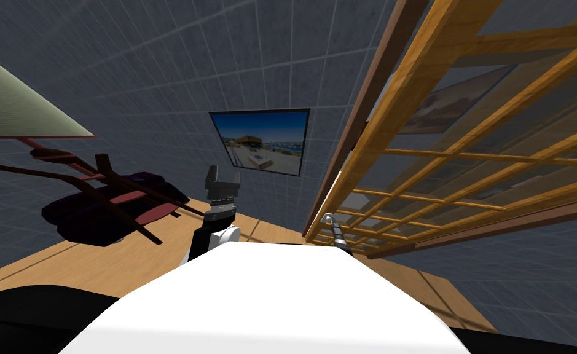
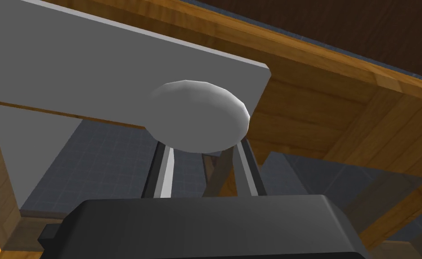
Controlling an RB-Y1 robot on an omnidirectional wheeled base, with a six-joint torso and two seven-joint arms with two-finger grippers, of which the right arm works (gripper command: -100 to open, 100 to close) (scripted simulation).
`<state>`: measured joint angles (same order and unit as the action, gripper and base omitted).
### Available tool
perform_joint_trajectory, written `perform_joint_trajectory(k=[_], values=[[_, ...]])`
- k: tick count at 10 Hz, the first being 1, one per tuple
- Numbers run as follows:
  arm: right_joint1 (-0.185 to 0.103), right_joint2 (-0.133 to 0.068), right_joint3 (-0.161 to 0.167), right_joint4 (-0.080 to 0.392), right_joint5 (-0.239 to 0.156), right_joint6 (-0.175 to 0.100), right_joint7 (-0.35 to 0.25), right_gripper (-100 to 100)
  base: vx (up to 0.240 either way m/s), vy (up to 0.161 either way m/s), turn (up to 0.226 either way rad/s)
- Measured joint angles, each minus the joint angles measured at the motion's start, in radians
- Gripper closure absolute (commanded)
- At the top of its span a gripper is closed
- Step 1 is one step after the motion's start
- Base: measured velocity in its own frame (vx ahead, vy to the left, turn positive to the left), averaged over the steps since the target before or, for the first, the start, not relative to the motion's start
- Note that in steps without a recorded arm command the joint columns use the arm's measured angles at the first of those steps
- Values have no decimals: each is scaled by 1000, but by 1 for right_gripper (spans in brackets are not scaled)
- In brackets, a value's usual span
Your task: Pull the door open
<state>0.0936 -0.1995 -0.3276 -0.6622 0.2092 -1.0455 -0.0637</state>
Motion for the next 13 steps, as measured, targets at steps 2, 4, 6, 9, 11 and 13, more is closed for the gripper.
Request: perform_joint_trajectory(k=[2,4,6,9,11,13], values=[[-21,-5,9,30,-19,-5,-50,100,-50,-13,47],[-26,-6,18,29,-35,4,-96,100,-70,-16,64],[-32,-7,31,32,-56,16,-149,100,-55,-16,21],[-58,-12,46,74,-84,11,-221,100,-60,-15,49],[-58,-8,60,56,-104,32,-271,100,-59,-15,42],[-70,-10,68,80,-122,24,-315,100,-50,-11,43]])
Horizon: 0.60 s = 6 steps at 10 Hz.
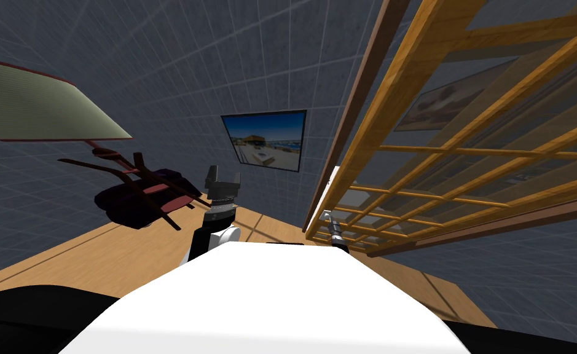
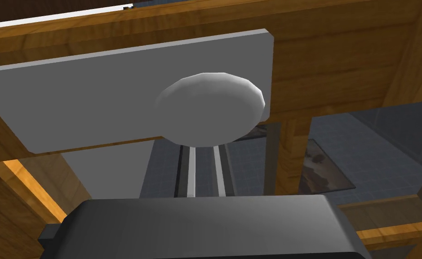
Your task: Pull the door open
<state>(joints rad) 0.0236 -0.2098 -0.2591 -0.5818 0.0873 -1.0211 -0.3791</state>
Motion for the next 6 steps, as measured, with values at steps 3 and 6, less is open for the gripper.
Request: perform_joint_trajectory(k=[3,6], values=[[17,0,13,-47,-21,39,-69,-100,-45,-16,22],[5,8,22,-37,-39,40,-134,-100,-73,25,46]])
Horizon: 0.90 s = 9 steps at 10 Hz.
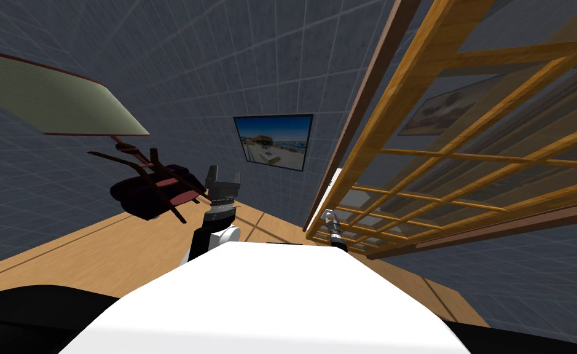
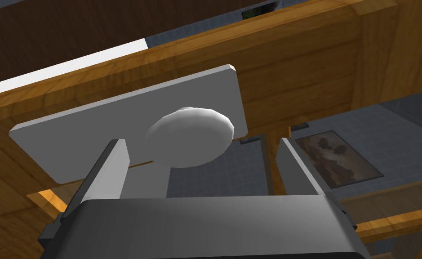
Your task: Pull the door open
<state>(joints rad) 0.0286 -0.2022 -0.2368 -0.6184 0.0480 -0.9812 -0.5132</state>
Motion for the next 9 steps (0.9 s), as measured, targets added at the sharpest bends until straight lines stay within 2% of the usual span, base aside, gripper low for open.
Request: perform_joint_trajectory(k=[9], values=[[-25,22,29,-11,-75,39,-235,-100,-66,-10,35]])
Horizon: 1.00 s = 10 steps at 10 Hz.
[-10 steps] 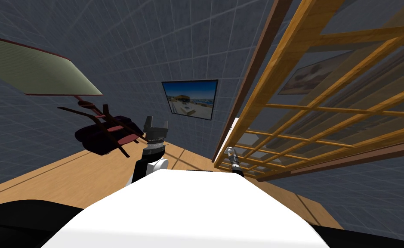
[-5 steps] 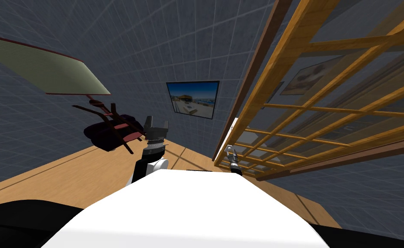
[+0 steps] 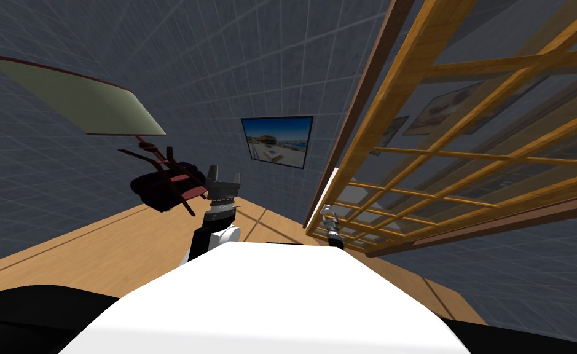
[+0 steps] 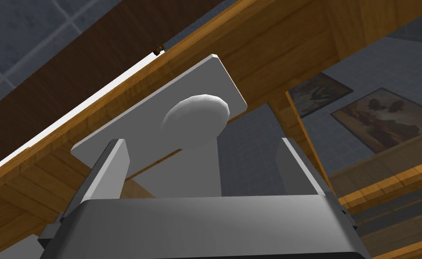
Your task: Pull the door open
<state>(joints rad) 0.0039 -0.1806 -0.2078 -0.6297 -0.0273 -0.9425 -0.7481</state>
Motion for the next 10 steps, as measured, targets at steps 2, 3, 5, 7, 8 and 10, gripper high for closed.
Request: perform_joint_trajectory(k=[2,3,5,7,8,10], values=[[-8,3,5,2,-15,7,-50,-100,-71,-16,46],[-13,5,10,2,-27,13,-80,-100,-61,-18,16],[-22,10,15,9,-43,15,-130,-100,-46,-17,26],[-28,14,20,9,-57,22,-174,-100,-65,-13,55],[-31,17,25,4,-70,30,-203,-100,-64,-19,15],[-42,20,30,15,-86,32,-253,-100,-57,-20,22]])
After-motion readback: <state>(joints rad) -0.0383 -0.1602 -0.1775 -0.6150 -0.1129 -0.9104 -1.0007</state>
